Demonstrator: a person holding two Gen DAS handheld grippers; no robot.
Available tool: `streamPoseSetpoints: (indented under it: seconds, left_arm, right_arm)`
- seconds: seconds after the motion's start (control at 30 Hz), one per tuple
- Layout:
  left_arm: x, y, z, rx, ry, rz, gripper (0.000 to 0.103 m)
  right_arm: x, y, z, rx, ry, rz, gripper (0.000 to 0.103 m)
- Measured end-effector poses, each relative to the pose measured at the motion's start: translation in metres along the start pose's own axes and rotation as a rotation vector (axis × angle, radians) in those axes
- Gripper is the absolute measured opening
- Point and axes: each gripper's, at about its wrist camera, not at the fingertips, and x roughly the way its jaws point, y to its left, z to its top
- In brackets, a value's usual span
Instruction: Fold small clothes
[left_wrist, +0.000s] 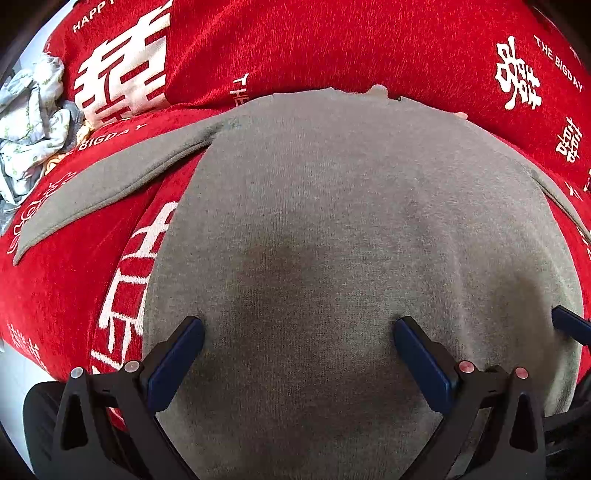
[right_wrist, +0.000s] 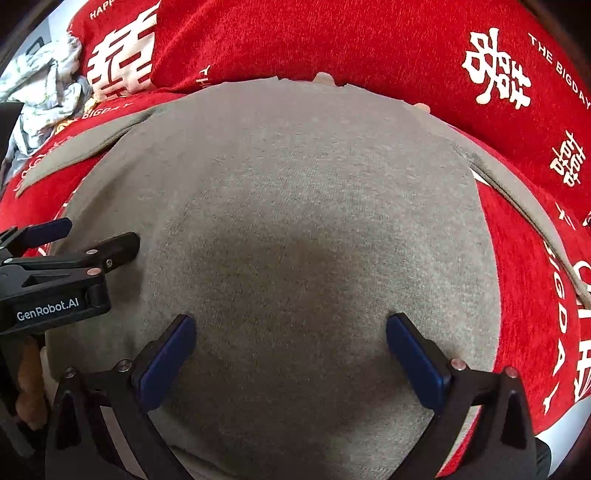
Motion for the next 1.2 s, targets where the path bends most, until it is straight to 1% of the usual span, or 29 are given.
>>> streamPoseSetpoints:
  seconds: [0.1,0.2,0.27,0.37,0.4,0.47,0.53,0.6,0.67,0.7,0.77,0.8,0.87,0.97,1.03,1.1,1.13,1.17,1.2]
  left_arm:
    - [0.001,-0.002,0.002,-0.005,0.002,-0.001,0.103]
    - [0.001,0.002,-0.001,-0.019,-0.014,-0.029,0.103]
    - [-0.001,0.0,0.0,0.0,-0.018,-0.018,0.103]
    - [-0.005,-0.003,0.007,0.012,0.02,0.003,0.103]
    - [-0.007,-0.003,0.011,0.01,0.031,0.012,0.103]
    - [-0.013,-0.005,0.018,0.001,0.032,0.021,0.103]
    - [-0.019,-0.013,0.029,0.017,0.041,0.02,0.103]
    - [-0.024,-0.03,0.042,0.064,0.039,0.011,0.103]
    - [-0.028,-0.055,0.059,0.115,0.03,-0.02,0.103]
    - [-0.028,-0.066,0.066,0.127,0.036,-0.036,0.103]
    - [-0.024,-0.095,0.083,0.148,0.06,-0.072,0.103]
    - [-0.023,-0.106,0.09,0.157,0.064,-0.083,0.103]
    - [-0.016,-0.136,0.105,0.178,0.065,-0.097,0.103]
    - [-0.002,-0.169,0.121,0.213,0.071,-0.075,0.103]
    - [0.012,-0.192,0.135,0.226,0.095,-0.069,0.103]
    - [0.021,-0.205,0.143,0.219,0.113,-0.068,0.103]
    - [0.026,-0.212,0.148,0.21,0.121,-0.072,0.103]
    - [0.028,-0.217,0.15,0.204,0.124,-0.072,0.103]
    - [0.034,-0.223,0.155,0.197,0.129,-0.075,0.103]
  right_arm:
    - [0.001,0.0,-0.001,-0.008,-0.01,-0.008,0.103]
    - [0.002,0.002,-0.001,-0.011,-0.02,-0.014,0.103]
    - [0.002,0.004,-0.001,-0.019,-0.024,-0.016,0.103]
    - [0.002,0.001,0.002,-0.056,0.009,-0.001,0.103]
    - [-0.001,0.0,0.005,-0.057,0.007,0.006,0.103]
    - [-0.012,-0.008,0.008,-0.038,-0.037,0.017,0.103]
    - [-0.025,-0.023,0.013,0.0,-0.079,0.025,0.103]
    - [-0.036,-0.05,0.019,0.083,-0.113,0.038,0.103]
    - [-0.046,-0.099,0.023,0.243,-0.146,0.068,0.103]
    - [-0.049,-0.128,0.022,0.338,-0.157,0.08,0.103]
    - [-0.053,-0.173,0.017,0.481,-0.172,0.079,0.103]
    - [-0.056,-0.206,0.01,0.57,-0.191,0.07,0.103]
    - [-0.061,-0.249,-0.004,0.683,-0.242,0.059,0.103]
    - [-0.062,-0.311,-0.022,0.814,-0.297,0.009,0.103]
    - [-0.061,-0.35,-0.035,0.904,-0.335,0.001,0.103]
    - [-0.055,-0.391,-0.051,1.036,-0.381,0.026,0.1]
    - [-0.051,-0.409,-0.057,1.081,-0.398,0.044,0.099]
    - [-0.046,-0.428,-0.065,1.13,-0.418,0.068,0.097]
    - [-0.04,-0.44,-0.069,1.156,-0.43,0.088,0.092]
